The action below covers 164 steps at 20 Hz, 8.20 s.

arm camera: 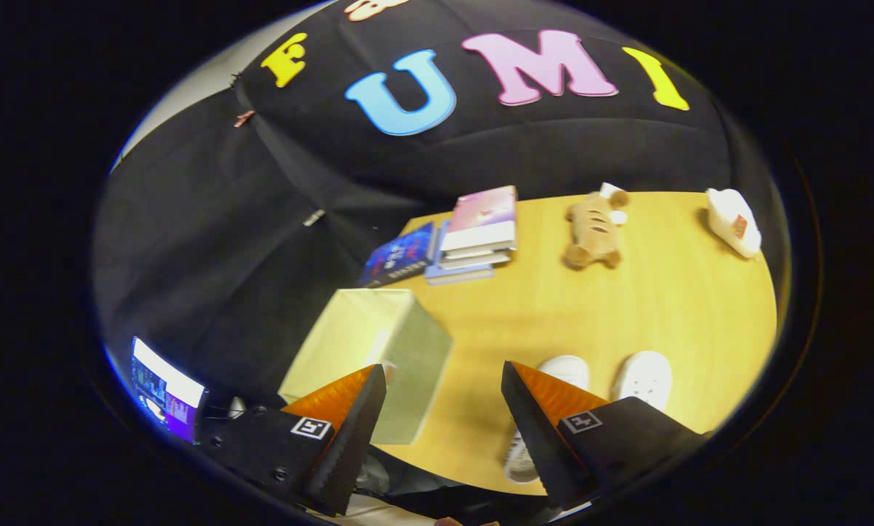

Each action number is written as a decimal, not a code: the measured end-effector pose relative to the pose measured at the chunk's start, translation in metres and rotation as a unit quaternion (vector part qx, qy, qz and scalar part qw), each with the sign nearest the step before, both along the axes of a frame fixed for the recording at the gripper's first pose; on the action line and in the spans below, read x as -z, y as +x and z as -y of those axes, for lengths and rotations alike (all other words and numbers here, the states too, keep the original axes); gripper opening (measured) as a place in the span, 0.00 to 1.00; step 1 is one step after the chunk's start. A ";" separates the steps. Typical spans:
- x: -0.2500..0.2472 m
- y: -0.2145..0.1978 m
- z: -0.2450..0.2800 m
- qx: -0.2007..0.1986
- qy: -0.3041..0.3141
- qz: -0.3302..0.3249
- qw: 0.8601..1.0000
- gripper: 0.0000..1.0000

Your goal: Open the storage box then place both shoes into the box .Put the left shoe in first, then the right shoe, with the right side of both shoes facing outward in a uniform manner.

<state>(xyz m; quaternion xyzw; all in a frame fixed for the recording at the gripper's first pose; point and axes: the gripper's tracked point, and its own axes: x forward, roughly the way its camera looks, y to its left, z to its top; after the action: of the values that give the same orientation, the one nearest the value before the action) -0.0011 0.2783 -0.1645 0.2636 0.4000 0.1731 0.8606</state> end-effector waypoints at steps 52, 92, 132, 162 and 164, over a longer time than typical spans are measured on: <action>-0.058 0.037 -0.143 -0.018 0.088 -0.150 0.985 0.08; -0.056 0.034 -0.210 -0.030 0.115 -0.146 0.982 0.98; 0.232 -0.073 0.146 0.033 -0.067 -0.330 0.941 0.23; -0.041 0.005 -0.167 -0.081 0.139 -0.238 0.958 0.21; -0.033 0.014 -0.178 -0.084 0.126 -0.237 0.960 0.21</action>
<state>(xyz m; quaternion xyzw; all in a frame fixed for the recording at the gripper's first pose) 0.0125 0.4566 -0.1313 0.3691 0.5882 0.2264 0.6830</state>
